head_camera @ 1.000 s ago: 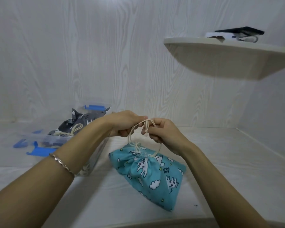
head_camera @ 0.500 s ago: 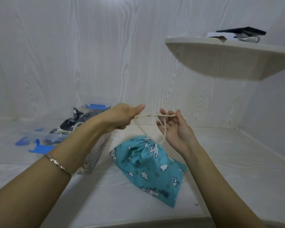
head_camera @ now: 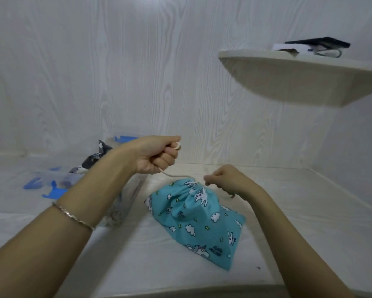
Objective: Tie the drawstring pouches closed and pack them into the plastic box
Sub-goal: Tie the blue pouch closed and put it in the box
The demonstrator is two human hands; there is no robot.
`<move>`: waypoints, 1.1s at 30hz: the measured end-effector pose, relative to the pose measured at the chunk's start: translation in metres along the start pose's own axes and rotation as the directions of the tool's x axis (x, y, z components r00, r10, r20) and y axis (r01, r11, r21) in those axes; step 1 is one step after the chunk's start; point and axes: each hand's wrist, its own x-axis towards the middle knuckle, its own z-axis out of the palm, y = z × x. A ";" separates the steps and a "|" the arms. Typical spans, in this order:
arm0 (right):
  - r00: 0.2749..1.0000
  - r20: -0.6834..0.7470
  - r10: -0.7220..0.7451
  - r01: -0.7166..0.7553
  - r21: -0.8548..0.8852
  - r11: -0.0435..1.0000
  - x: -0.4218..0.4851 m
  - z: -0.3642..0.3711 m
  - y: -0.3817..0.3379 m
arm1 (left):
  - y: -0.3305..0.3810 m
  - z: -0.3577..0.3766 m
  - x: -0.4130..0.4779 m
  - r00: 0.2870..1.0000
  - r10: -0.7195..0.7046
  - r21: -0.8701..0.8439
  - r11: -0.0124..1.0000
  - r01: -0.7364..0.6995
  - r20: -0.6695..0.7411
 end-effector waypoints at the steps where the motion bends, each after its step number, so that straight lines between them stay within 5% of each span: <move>1: 0.998 0.052 -0.027 0.030 -0.053 0.998 0.000 0.001 -0.011 | -0.002 0.009 0.001 1.000 -0.007 0.027 1.000 0.007 0.022; 5: 0.977 0.176 -0.117 0.124 -0.030 0.992 -0.005 0.008 -0.047 | -0.001 0.030 0.003 0.997 0.051 0.071 0.996 -0.055 0.057; 9: 0.874 0.327 -0.359 0.141 0.537 0.832 -0.017 0.007 -0.052 | 0.001 0.035 0.006 0.945 0.320 0.052 0.947 -0.317 -0.067; 12: 0.825 0.281 -0.489 0.167 0.707 0.688 -0.024 0.006 -0.045 | -0.002 0.034 0.008 0.920 0.389 0.117 0.917 -0.381 -0.050; 15: 0.890 0.169 -0.424 0.164 0.748 0.643 -0.025 0.007 -0.041 | -0.012 0.035 0.004 0.951 0.308 0.346 0.890 -0.296 0.022; 19: 0.959 0.031 -0.281 0.149 0.789 0.596 -0.020 0.004 -0.032 | -0.029 0.033 0.007 0.941 0.338 0.664 0.702 -0.258 0.009; 23: 0.977 0.014 -0.212 0.112 0.816 0.567 -0.017 0.004 -0.027 | -0.034 0.023 0.012 0.920 0.390 0.624 0.709 -0.327 0.039; 26: 0.984 -0.025 -0.178 0.122 0.822 0.556 -0.016 0.001 -0.019 | -0.029 0.011 0.011 0.856 0.506 0.615 0.711 -0.342 -0.109; 28: 0.986 -0.059 -0.153 0.133 0.836 0.533 -0.017 -0.003 -0.012 | -0.026 0.006 0.013 0.761 0.583 0.543 0.753 -0.373 -0.285; 30: 0.988 -0.078 -0.134 0.131 0.883 0.450 -0.018 -0.006 -0.007 | -0.021 0.005 0.014 0.685 0.561 0.278 0.827 -0.489 -0.465; 33: 0.988 -0.098 -0.123 0.141 0.899 0.414 -0.020 -0.006 -0.003 | -0.013 0.008 0.015 0.803 0.405 -0.403 0.709 -0.578 -0.437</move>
